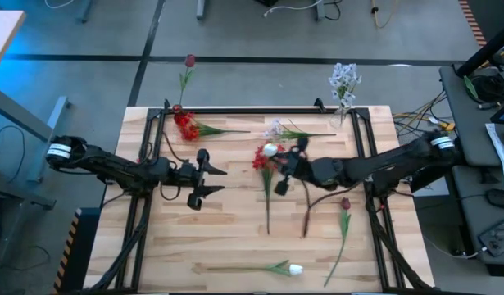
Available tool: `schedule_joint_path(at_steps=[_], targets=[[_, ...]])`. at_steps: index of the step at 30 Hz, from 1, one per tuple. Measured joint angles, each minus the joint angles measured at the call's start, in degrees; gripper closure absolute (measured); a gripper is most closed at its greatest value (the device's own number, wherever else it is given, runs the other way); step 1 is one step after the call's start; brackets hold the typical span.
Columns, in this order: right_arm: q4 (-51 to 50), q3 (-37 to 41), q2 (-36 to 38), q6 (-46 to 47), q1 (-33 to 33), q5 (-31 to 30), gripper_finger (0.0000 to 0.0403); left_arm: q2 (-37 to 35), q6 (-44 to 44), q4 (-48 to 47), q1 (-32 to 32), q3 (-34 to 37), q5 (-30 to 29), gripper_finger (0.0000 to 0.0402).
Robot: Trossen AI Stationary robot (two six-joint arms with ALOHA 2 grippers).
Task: Sort flowers into vase by color
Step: Put the top white tulip into the transparent flower vase
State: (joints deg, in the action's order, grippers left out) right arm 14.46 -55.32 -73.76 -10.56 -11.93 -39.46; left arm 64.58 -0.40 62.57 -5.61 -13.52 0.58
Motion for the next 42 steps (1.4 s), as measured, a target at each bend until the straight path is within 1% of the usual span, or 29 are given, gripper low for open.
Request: schedule_joint_path(at_steps=[2,5,11,14,17,19,24,30,33,35,38,42], targets=[[-2.6,1.0,4.1,-1.3,-1.3,-4.2,0.039,-0.1,-0.1,2.7,0.0,2.0,0.0,0.0206],[-5.2,2.9,9.7,-4.4,-3.8,-13.0,0.039,-0.1,-0.1,5.5,0.0,4.4,0.0,0.0206],[-8.9,6.8,19.8,-8.6,-7.1,-30.6,0.039,-0.1,-0.3,5.5,0.0,5.4,-1.4,0.0206],[-10.6,8.6,24.4,-9.6,-7.1,-37.0,0.039,-0.1,-0.3,5.6,0.0,5.4,-1.4,0.0206],[-13.0,10.0,29.2,-9.9,-6.6,-41.6,0.039,-0.1,-0.3,5.5,0.0,5.4,-1.4,0.0206],[-14.6,10.7,32.6,-9.5,-6.0,-43.3,0.039,-0.1,-0.3,5.5,0.0,5.4,-1.5,0.0206],[-22.7,11.1,41.1,-4.7,-4.2,-44.1,0.039,-0.1,-0.3,5.1,0.0,5.4,-1.5,0.0206],[-38.0,11.4,50.2,1.4,-1.4,-44.7,0.039,-0.1,-0.2,4.4,0.0,5.4,-1.5,0.0206],[-43.9,11.4,54.2,4.5,-0.9,-45.2,0.039,-0.1,-0.1,4.4,0.0,5.4,-1.5,0.0206],[-46.0,12.0,56.3,5.5,-1.0,-44.6,0.039,-0.1,-0.1,4.3,0.0,5.4,-1.5,0.0206],[-45.9,12.9,59.3,5.6,-1.0,-44.7,0.039,-0.1,-0.1,4.2,0.0,5.4,-1.5,0.0205],[-46.0,15.2,61.9,3.7,-1.0,-44.4,0.039,-0.1,0.0,4.2,0.0,5.4,-1.5,0.0205]])
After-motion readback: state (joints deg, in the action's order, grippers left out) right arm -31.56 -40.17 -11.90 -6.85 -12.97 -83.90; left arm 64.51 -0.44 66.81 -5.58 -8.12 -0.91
